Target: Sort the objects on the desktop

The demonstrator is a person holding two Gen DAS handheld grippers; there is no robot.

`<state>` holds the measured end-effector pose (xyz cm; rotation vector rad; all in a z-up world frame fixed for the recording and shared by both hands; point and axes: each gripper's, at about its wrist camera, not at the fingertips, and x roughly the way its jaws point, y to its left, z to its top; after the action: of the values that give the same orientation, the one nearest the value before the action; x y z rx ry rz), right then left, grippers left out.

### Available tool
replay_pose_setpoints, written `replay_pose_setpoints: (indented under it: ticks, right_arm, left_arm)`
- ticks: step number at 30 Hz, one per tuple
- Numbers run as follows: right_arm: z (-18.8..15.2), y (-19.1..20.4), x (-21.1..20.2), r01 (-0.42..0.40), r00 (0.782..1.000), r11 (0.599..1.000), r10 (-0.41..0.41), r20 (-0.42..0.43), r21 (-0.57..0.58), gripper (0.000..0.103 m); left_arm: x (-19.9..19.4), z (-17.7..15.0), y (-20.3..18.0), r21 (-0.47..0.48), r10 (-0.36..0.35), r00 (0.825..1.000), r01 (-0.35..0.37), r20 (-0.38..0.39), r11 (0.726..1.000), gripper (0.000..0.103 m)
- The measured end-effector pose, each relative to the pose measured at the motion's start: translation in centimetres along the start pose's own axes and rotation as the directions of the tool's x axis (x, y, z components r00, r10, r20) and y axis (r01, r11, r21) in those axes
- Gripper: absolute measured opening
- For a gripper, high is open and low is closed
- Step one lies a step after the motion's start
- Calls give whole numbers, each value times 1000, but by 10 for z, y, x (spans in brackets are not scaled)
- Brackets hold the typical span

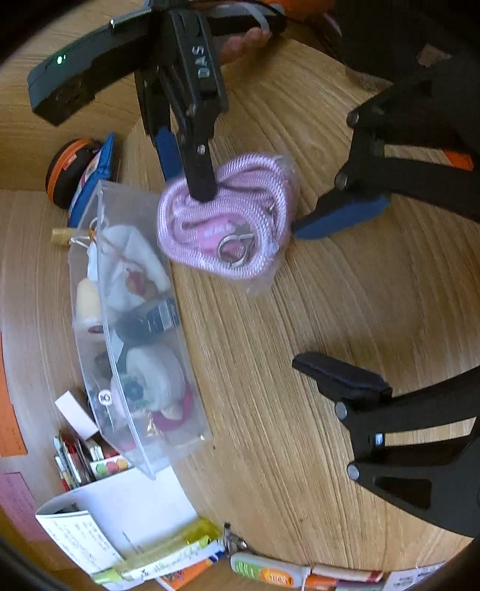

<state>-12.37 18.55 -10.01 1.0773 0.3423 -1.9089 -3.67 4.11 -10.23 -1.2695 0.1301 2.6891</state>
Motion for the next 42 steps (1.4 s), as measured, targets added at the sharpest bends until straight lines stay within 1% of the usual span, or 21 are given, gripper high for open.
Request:
replay_pose_setpoints:
  ticks: [2, 4, 8, 11, 13, 14, 17, 19, 21, 22, 25, 26, 27, 30, 34, 38, 42]
  right_arm:
    - [3, -2, 1, -25, 1000, 1000, 25, -3, 6, 49]
    - [3, -5, 2, -56, 998, 998, 56, -5, 13, 44]
    - [2, -7, 1, -66, 998, 998, 66, -4, 21, 43]
    - [0, -8, -1, -81, 997, 996, 81, -1, 32, 41]
    - [-1, -8, -2, -89, 996, 995, 89, 3, 40, 41]
    - [-1, -7, -3, -89, 996, 995, 89, 4, 39, 41]
    - [-3, -7, -5, -87, 996, 995, 87, 9, 50, 41]
    - [-4, -9, -6, -91, 996, 994, 91, 9, 65, 41]
    - [-5, -12, -7, -104, 995, 991, 103, 15, 85, 41]
    - [-5, -14, -8, -110, 994, 990, 109, 16, 91, 41]
    - [-7, -18, -10, -123, 992, 987, 122, 21, 106, 41]
    - [-7, -19, -10, -124, 992, 987, 122, 23, 107, 41]
    - [-7, -19, -11, -125, 992, 986, 123, 24, 106, 41]
    - [-8, -22, -13, -134, 991, 985, 131, 32, 110, 40]
    - [-8, -19, -17, -115, 993, 987, 110, 52, 109, 38]
    - [-5, -16, -26, -99, 992, 989, 90, 87, 106, 37]
    - [2, -7, -43, -78, 988, 994, 67, 141, 72, 36]
  left_arm:
    - [1, 1, 0, -8, -14, 1000, 14, 4, 1000, 56]
    - [3, 3, 1, -27, -23, 1000, 23, 10, 999, 54]
    - [3, 6, 12, -106, -84, 996, 86, 23, 991, 50]
    - [4, 10, 19, -157, -113, 993, 116, 26, 981, 43]
    - [4, 13, 23, -191, -142, 989, 145, 30, 971, 34]
    - [4, 16, 25, -205, -163, 986, 166, 35, 965, 32]
    - [2, 21, 26, -216, -194, 980, 201, 50, 956, 27]
    - [-1, 25, 27, -224, -247, 967, 255, 63, 941, 23]
    - [-3, 28, 29, -228, -301, 951, 310, 76, 923, 22]
    - [-3, 29, 29, -228, -317, 945, 326, 77, 918, 22]
    - [-2, 31, 28, -227, -380, 921, 388, 80, 893, 21]
    - [-2, 32, 27, -219, -393, 916, 401, 80, 890, 21]
    - [-3, 33, 25, -206, -399, 913, 407, 81, 890, 21]
    - [-6, 38, 18, -175, -399, 913, 409, 88, 896, 21]
    - [-10, 44, 13, -149, -382, 920, 392, 93, 908, 21]
    - [-24, 48, 12, -128, -369, 921, 384, 127, 914, 21]
    - [-44, 54, 14, -104, -354, 919, 374, 172, 921, 21]
